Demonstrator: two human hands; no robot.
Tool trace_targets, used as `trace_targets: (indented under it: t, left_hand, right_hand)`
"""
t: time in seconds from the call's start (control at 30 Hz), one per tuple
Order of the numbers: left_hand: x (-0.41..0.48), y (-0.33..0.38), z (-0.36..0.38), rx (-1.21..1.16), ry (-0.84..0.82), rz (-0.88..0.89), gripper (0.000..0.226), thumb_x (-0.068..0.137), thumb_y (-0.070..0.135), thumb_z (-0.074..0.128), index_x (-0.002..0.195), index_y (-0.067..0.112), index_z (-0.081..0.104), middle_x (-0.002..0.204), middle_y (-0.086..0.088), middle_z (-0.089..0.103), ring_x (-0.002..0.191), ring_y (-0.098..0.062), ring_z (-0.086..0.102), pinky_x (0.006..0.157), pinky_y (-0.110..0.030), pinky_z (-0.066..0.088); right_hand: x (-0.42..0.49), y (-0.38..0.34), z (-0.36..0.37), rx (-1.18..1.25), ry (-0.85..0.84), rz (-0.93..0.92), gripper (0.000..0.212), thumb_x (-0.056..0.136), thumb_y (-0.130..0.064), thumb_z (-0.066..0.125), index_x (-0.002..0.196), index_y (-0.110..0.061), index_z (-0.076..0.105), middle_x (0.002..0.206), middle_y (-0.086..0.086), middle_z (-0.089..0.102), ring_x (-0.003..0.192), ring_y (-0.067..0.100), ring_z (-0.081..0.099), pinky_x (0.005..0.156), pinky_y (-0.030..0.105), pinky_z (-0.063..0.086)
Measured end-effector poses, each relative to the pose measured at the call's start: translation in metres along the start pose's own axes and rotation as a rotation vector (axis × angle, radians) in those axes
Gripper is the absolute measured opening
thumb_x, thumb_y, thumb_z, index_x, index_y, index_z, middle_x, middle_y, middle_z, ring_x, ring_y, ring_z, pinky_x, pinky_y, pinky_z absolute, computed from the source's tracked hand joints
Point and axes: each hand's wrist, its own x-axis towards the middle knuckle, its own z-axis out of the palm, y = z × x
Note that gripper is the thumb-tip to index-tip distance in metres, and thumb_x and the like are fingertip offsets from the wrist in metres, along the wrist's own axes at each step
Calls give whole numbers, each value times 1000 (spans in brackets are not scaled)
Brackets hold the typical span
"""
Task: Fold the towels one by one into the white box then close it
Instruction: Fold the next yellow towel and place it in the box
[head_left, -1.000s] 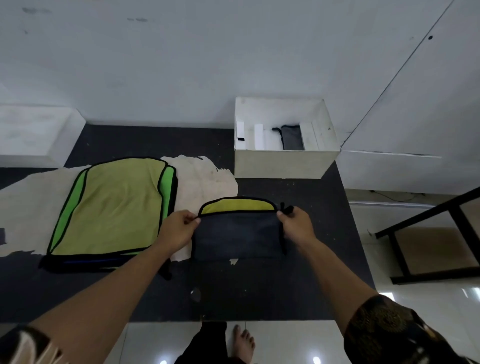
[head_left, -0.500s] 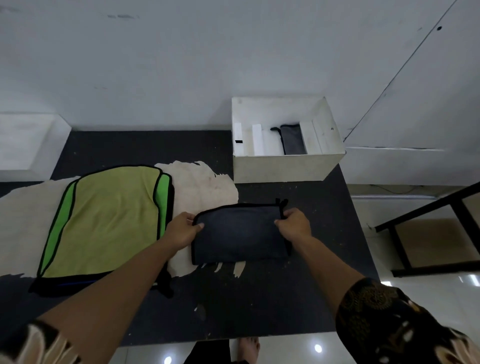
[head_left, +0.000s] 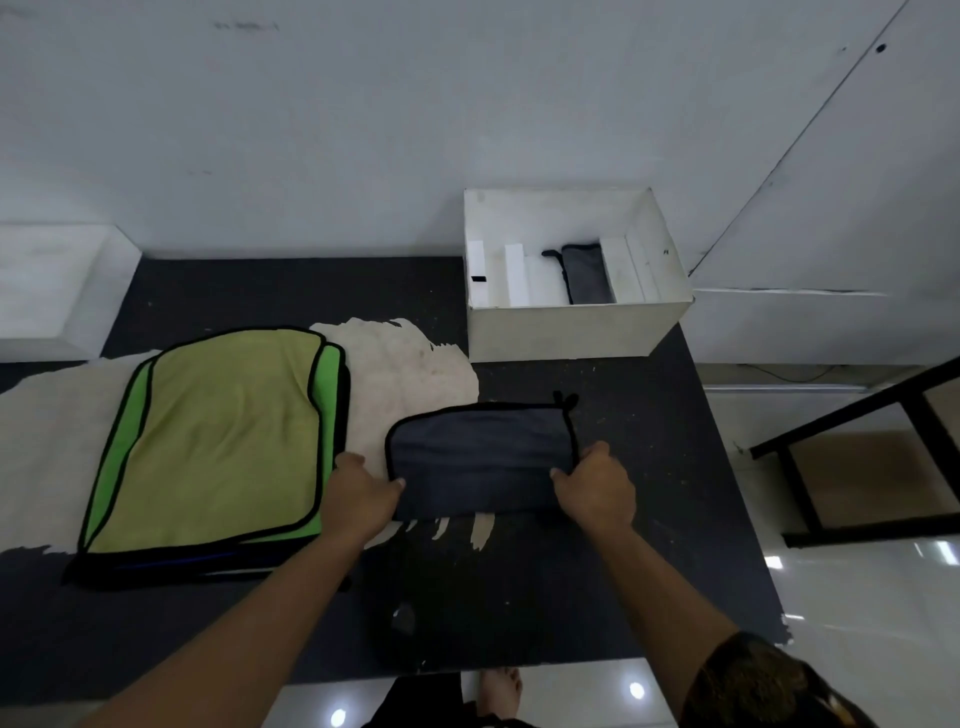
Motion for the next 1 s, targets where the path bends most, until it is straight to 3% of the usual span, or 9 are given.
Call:
trace_targets:
  t: [0.07, 0.17, 0.23, 0.33, 0.43, 0.53, 0.8, 0.93, 1.0]
  left_hand:
    - [-9, -5, 9, 39, -32, -43, 63, 81, 28, 75, 127, -1, 44, 117, -14, 59, 106, -32, 59, 83, -29, 46]
    - [-18, -2, 15, 129, -90, -53, 26, 86, 25, 69, 95, 3, 61, 93, -9, 62, 86, -26, 60, 68, -27, 45]
    - [-19, 0, 15, 159, -120, -42, 19, 87, 24, 66, 84, 5, 63, 85, -8, 62, 78, -23, 58, 58, -27, 41]
    - [-19, -4, 14, 37, -101, -37, 16, 87, 23, 65, 88, 7, 62, 88, -7, 64, 83, -23, 60, 61, -28, 45]
    - [-22, -10, 13, -195, -30, -34, 14, 82, 15, 69, 92, 13, 60, 89, -7, 68, 86, -26, 67, 81, -41, 56]
    - [-34, -13, 13, -309, -5, -65, 25, 79, 2, 67, 93, 17, 52, 91, -8, 65, 87, -30, 66, 81, -43, 56]
    - [-69, -25, 23, -150, -67, -107, 25, 78, 5, 59, 101, 15, 54, 98, -9, 63, 87, -24, 59, 69, -30, 45]
    - [-82, -27, 24, -88, -108, -90, 29, 79, 7, 58, 105, 15, 51, 103, -7, 59, 83, -17, 55, 61, -27, 41]
    - [-88, -27, 24, 5, -45, -16, 35, 78, 12, 61, 110, 17, 49, 109, -5, 51, 87, -20, 55, 64, -28, 44]
  right_hand:
    - [-9, 0, 7, -32, -38, 21, 47, 90, -36, 66, 120, -7, 44, 115, 14, 59, 101, 29, 61, 70, 31, 44]
    - [-13, 0, 7, -2, -63, 67, 42, 93, -34, 63, 119, -5, 47, 111, 13, 63, 94, 26, 61, 67, 29, 43]
    - [-10, 1, 2, 41, -84, 76, 32, 92, -34, 63, 108, -6, 58, 106, 11, 66, 83, 21, 59, 64, 27, 44]
    - [-8, 9, -5, 73, -109, 21, 23, 92, -32, 63, 92, -8, 62, 97, 7, 67, 74, 16, 56, 60, 25, 43]
    - [-11, 22, -9, 167, -82, -8, 27, 89, -29, 66, 104, -6, 63, 101, 8, 67, 84, 20, 62, 69, 29, 52]
    - [-18, 35, -12, 277, -86, 21, 37, 86, -24, 69, 117, -8, 58, 107, 10, 67, 89, 25, 67, 78, 41, 59]
    - [-51, 68, -14, 91, -227, 27, 42, 84, -15, 62, 122, -13, 46, 101, 6, 59, 89, 22, 59, 73, 30, 49]
    - [-61, 71, -13, 22, -159, -9, 39, 85, -16, 62, 119, -12, 42, 101, 8, 61, 81, 22, 56, 68, 30, 47]
    - [-68, 69, -10, -116, -5, -96, 43, 87, -25, 64, 121, -11, 41, 109, 11, 61, 89, 24, 59, 73, 34, 51]
